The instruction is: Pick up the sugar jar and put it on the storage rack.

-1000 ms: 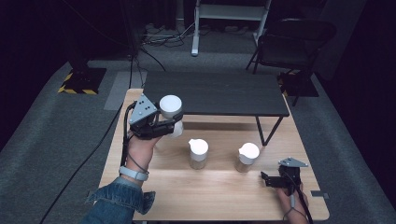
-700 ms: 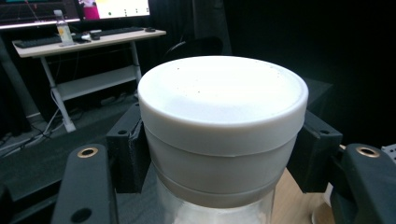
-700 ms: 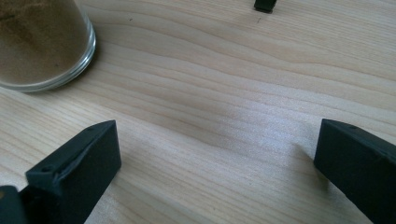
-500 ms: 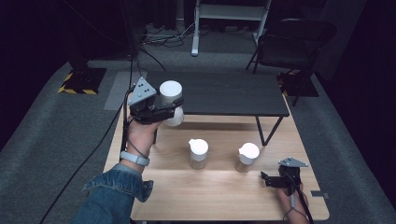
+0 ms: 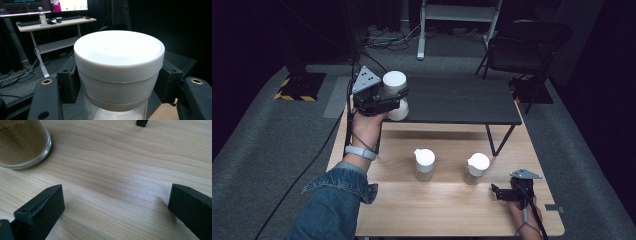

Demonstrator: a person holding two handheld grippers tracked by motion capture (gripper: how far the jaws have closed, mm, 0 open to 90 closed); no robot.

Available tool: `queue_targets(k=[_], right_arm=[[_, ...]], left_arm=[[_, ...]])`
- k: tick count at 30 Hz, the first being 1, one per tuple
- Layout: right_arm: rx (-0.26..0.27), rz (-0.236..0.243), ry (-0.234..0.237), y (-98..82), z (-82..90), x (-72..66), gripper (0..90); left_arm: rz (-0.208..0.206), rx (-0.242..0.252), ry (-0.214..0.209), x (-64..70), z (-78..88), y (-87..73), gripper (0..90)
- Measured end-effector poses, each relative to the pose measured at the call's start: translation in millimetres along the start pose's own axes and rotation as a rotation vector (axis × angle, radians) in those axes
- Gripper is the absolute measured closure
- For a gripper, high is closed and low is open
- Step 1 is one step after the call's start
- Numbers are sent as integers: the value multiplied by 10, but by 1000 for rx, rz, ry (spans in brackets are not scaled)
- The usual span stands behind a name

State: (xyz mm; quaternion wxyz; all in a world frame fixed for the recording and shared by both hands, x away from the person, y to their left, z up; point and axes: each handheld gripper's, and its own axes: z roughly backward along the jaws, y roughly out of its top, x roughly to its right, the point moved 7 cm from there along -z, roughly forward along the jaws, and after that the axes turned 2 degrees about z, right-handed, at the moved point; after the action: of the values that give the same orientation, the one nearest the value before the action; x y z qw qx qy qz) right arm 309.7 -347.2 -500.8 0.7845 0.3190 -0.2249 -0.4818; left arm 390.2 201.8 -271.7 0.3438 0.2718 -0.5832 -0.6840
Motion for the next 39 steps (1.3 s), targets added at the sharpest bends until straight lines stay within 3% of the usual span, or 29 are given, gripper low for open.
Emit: queue_targets(k=[4,9,18,28,32,39], right_arm=[[0,0,0,0,0,0,4],[0,0,0,0,0,0,4],[0,0,0,0,0,0,4],[0,0,0,0,0,-1,4],[0,0,0,-1,0,-1,4],[0,0,0,0,0,-1,4]], left_arm=[[-17,-20,24,-20,-78,20,339],[4,-29,41,-68,-165,-3,339],[4,-58,62,-90,-282,-29,339],[18,-64,67,-92,-286,-34,332],[19,-52,79,-75,-271,-28,219],[35,-18,70,-37,-174,-35,136]])
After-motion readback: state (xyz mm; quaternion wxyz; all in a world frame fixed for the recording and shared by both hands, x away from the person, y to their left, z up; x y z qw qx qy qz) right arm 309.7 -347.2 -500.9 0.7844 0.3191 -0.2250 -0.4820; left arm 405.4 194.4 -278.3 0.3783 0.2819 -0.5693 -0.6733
